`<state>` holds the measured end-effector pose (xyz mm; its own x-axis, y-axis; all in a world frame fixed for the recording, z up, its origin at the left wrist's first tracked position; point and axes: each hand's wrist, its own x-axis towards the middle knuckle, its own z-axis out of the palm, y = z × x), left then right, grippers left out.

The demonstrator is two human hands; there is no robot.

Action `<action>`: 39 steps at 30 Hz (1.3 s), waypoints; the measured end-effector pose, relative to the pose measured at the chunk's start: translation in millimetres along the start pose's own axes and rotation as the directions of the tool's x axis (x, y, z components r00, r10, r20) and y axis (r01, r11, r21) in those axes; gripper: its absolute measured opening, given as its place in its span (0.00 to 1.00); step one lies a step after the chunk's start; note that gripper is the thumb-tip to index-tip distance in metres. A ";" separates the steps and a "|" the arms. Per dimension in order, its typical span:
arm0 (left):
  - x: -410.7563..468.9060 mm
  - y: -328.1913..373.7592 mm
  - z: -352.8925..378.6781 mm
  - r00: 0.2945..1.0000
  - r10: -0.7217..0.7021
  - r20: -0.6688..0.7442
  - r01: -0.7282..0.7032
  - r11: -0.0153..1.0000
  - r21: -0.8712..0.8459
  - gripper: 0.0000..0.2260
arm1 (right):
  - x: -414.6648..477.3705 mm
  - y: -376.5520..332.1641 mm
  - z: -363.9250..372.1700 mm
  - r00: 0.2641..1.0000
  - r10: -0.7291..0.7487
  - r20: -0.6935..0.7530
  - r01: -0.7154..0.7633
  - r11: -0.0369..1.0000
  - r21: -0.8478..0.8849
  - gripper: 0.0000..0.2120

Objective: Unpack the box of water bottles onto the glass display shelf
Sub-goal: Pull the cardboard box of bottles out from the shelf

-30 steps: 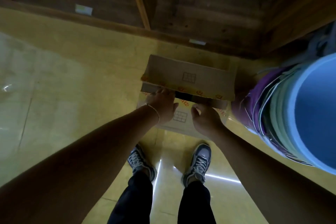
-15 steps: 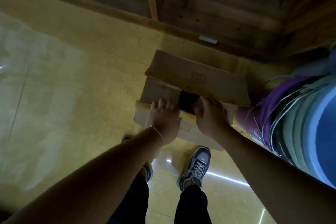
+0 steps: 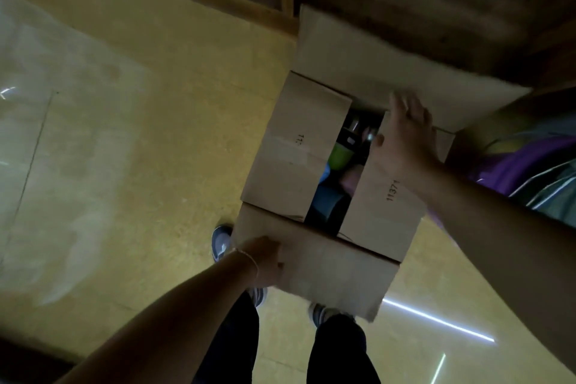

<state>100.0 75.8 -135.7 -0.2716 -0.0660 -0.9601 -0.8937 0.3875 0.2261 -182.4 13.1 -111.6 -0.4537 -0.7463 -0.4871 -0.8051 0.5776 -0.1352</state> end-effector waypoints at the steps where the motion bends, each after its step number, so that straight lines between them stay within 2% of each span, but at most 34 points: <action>1: 7.1 -2.2 2.1 1.000 0.000 -0.017 0.000 1.000 -0.025 0.23 | 10.2 2.3 4.3 1.000 -0.001 0.008 0.001 1.000 -0.012 0.37; 7: 42.8 -3.4 11.7 0.993 0.050 -0.106 -0.055 0.997 -0.047 0.27 | 48.8 18.6 33.0 0.992 0.044 0.115 -0.037 0.998 -0.055 0.40; 9: 50.1 -3.7 10.9 0.991 0.028 -0.127 -0.035 0.998 -0.050 0.25 | 54.8 22.0 39.1 0.991 0.040 0.131 -0.031 0.997 -0.072 0.40; 12: 51.4 3.0 2.0 0.984 0.026 -0.178 -0.023 1.000 0.014 0.15 | 58.5 23.8 38.9 0.989 0.026 0.147 -0.017 0.998 -0.062 0.40; 15: 45.7 16.5 -17.9 0.972 0.011 -0.233 0.009 0.996 0.088 0.14 | 47.9 21.5 37.9 0.993 -0.007 0.116 0.017 0.996 -0.084 0.37; 19: 42.7 39.5 -52.6 0.943 0.130 -0.305 -0.107 0.990 0.094 0.15 | 7.5 12.3 51.5 0.969 -0.127 0.212 0.171 0.964 -0.204 0.37; 22: 46.8 57.6 -70.7 0.922 0.227 -0.313 -0.191 0.971 0.143 0.13 | -25.3 9.3 75.8 0.895 -0.265 0.359 0.369 0.891 -0.263 0.30; 25: 58.5 70.4 -77.2 0.959 0.225 -0.171 -0.156 0.926 0.344 0.17 | -49.5 15.3 91.8 0.852 -0.307 0.425 0.436 0.865 -0.249 0.22; 27: 59.8 73.3 -80.6 0.981 0.164 -0.100 -0.096 0.868 0.486 0.19 | -58.8 18.7 93.3 0.860 -0.338 0.383 0.447 0.861 -0.243 0.19; 28: 56.3 74.7 -81.9 0.983 0.144 -0.110 -0.066 0.847 0.527 0.19 | -62.3 19.3 91.7 0.872 -0.353 0.340 0.442 0.866 -0.235 0.18; 30: 41.2 80.6 -83.6 0.962 0.170 -0.212 -0.023 0.828 0.561 0.17 | -69.7 19.8 83.9 0.897 -0.362 0.254 0.416 0.886 -0.205 0.19; 32: 22.8 89.1 -83.9 0.911 0.230 -0.344 0.003 0.828 0.561 0.16 | -79.9 21.7 70.8 0.918 -0.355 0.174 0.383 0.909 -0.166 0.23; 34: 7.9 95.6 -84.8 0.874 0.229 -0.428 0.063 0.821 0.567 0.16 | -91.2 28.9 57.2 0.940 -0.342 0.012 0.342 0.937 -0.077 0.25; 37: -9.8 91.5 -100.3 0.820 0.162 -0.549 0.147 0.867 0.476 0.16 | -102.0 44.1 46.2 0.944 -0.171 -0.283 0.231 0.954 0.193 0.23; 39: -16.7 79.3 -114.5 0.779 0.136 -0.612 0.157 0.902 0.401 0.17 | -104.1 53.5 38.7 0.938 0.047 -0.342 0.094 0.918 0.384 0.19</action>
<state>-7.2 2.4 -83.0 -0.5520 -0.5615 -0.6164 -0.7059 0.7082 -0.0130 -163.5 134.5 -101.5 -0.5947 -0.7861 -0.1682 -0.6350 0.5877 -0.5014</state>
